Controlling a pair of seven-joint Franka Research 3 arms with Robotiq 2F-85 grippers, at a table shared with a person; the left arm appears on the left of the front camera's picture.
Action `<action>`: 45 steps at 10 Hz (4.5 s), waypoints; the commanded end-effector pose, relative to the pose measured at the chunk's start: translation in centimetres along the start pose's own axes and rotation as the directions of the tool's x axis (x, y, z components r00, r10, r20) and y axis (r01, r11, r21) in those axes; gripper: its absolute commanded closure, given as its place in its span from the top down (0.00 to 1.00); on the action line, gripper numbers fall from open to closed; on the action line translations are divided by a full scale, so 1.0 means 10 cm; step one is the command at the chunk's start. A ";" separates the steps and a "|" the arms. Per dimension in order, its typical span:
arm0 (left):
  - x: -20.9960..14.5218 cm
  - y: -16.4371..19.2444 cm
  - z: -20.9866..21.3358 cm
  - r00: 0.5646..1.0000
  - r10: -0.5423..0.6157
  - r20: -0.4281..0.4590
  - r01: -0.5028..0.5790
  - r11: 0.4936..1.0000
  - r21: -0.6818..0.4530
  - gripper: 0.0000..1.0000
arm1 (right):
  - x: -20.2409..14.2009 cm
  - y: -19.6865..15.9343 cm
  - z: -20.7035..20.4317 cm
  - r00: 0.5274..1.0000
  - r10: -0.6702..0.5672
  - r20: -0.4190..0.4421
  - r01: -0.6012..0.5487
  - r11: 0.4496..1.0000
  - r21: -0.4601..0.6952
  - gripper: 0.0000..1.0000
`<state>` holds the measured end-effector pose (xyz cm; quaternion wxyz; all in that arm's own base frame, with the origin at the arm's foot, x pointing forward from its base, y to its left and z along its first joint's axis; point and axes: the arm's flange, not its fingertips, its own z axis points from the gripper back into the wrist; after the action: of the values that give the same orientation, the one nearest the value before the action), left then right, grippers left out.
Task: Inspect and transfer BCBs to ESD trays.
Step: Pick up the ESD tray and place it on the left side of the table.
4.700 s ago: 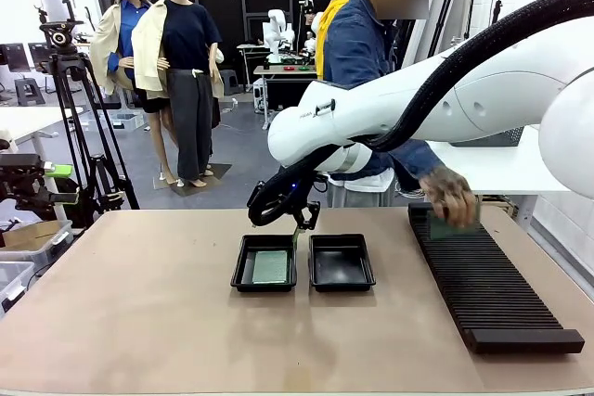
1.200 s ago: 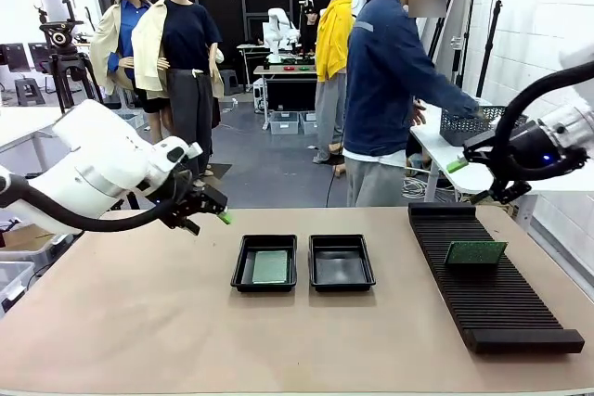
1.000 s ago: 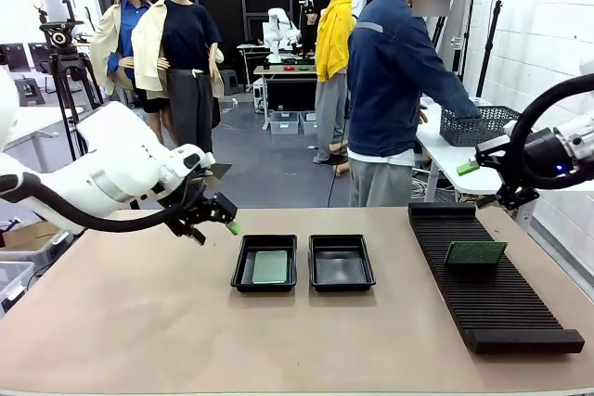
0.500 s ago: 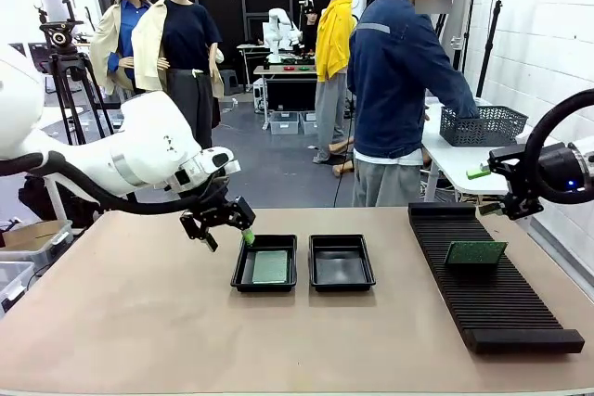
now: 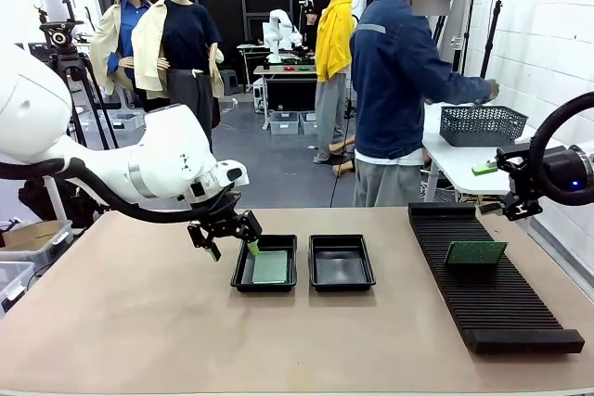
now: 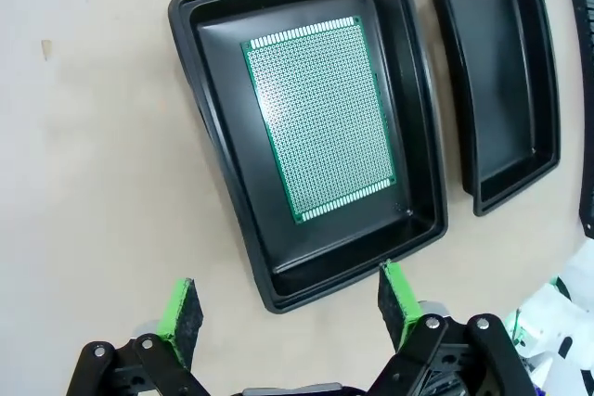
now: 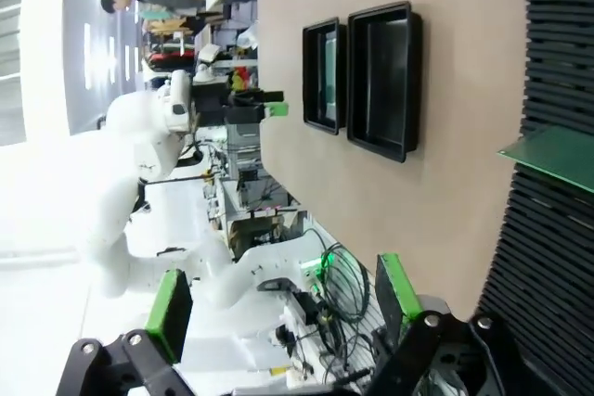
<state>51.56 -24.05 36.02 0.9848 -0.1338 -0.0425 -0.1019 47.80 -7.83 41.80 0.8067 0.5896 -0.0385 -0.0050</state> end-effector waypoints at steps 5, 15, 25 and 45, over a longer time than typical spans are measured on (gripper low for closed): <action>0.06 -0.06 -0.24 0.999 0.049 0.006 -0.049 0.997 0.051 1.00 | 0.03 0.00 -0.01 1.000 -0.001 -0.021 0.001 1.000 0.016 1.00; 0.25 0.11 -0.34 0.995 0.103 0.013 -0.103 0.993 0.063 0.39 | 0.03 0.00 -0.01 1.000 -0.001 -0.021 0.001 1.000 0.016 1.00; 0.21 0.15 -0.32 0.996 0.088 0.003 -0.088 0.995 0.040 0.00 | 0.03 0.00 -0.01 1.000 -0.001 -0.021 0.001 1.000 0.016 1.00; -0.05 1.30 0.18 0.992 0.122 0.007 -0.123 0.992 0.021 0.00 | 0.03 0.00 -0.01 1.000 -0.001 -0.021 0.001 1.000 0.016 1.00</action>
<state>54.21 -12.58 34.10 0.9913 -0.1207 -0.0424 -0.0311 48.39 -7.89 41.80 0.8013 0.5977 -0.0273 0.0029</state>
